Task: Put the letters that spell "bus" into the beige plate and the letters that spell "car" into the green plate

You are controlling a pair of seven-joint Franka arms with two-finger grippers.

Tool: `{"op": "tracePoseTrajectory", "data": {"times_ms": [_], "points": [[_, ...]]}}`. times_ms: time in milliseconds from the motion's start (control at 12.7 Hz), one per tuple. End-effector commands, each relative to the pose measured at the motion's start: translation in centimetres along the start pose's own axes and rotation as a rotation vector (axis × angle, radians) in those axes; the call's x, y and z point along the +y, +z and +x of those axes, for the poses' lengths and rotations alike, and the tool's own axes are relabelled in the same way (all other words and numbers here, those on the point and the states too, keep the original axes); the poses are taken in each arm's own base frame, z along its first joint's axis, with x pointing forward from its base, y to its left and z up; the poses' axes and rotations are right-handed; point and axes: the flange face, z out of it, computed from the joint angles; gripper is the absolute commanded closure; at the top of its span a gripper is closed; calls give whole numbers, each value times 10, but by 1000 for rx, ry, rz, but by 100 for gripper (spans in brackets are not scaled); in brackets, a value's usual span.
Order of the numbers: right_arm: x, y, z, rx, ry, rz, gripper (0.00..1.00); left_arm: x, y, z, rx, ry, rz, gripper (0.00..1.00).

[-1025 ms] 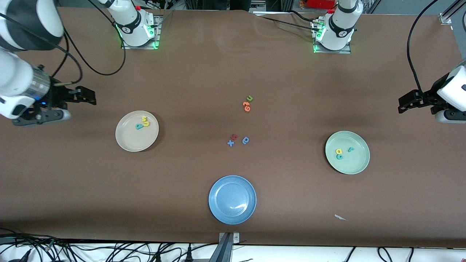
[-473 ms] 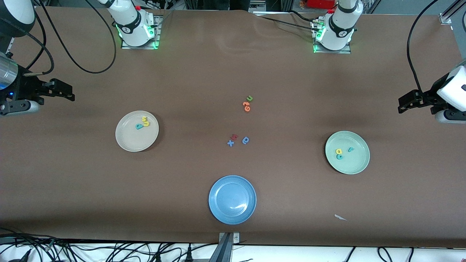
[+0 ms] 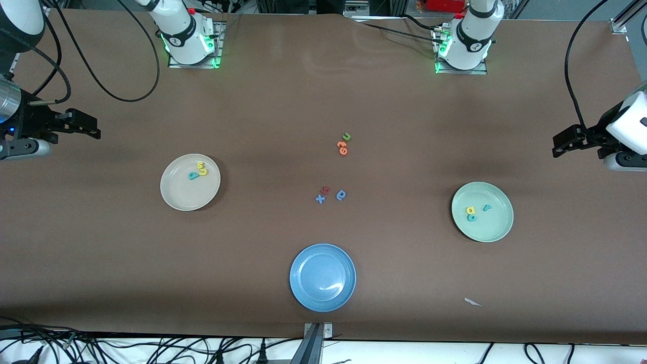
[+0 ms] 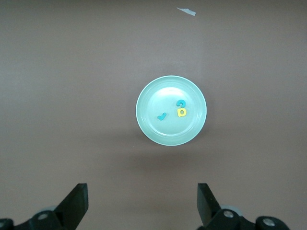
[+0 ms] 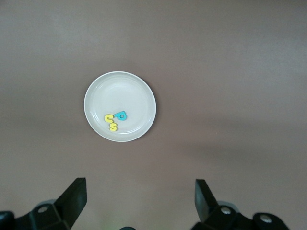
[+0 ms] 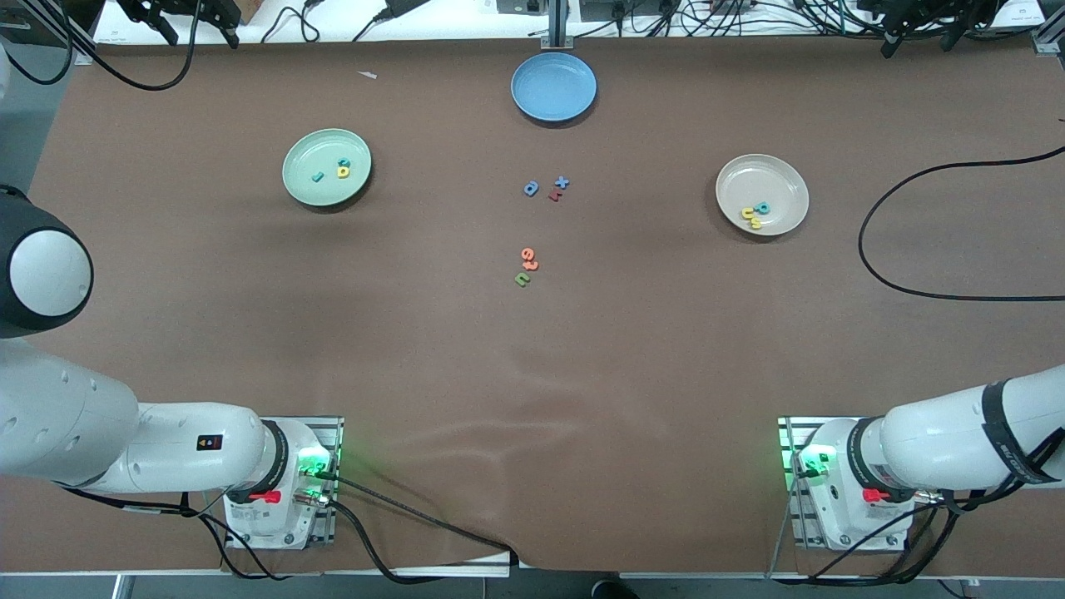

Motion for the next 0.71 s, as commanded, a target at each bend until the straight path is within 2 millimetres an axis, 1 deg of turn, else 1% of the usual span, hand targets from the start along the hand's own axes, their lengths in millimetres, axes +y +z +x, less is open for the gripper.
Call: {"op": "tracePoseTrajectory", "data": {"times_ms": [0,236,394,473,631], "points": [[1,-7,-7,-12,-1,9,0,3,-1,-3,2,5,-25,0],[0,-4,-6,-22,-6,9,0,3,-1,-3,2,5,-25,0],[-1,-6,-7,-18,-3,11,0,3,0,-3,0,5,-25,0],[0,-12,-6,-7,-3,7,0,3,0,-3,0,5,-25,0],[-1,-8,-3,-14,-7,-2,0,3,0,-3,0,5,-25,0]]}}
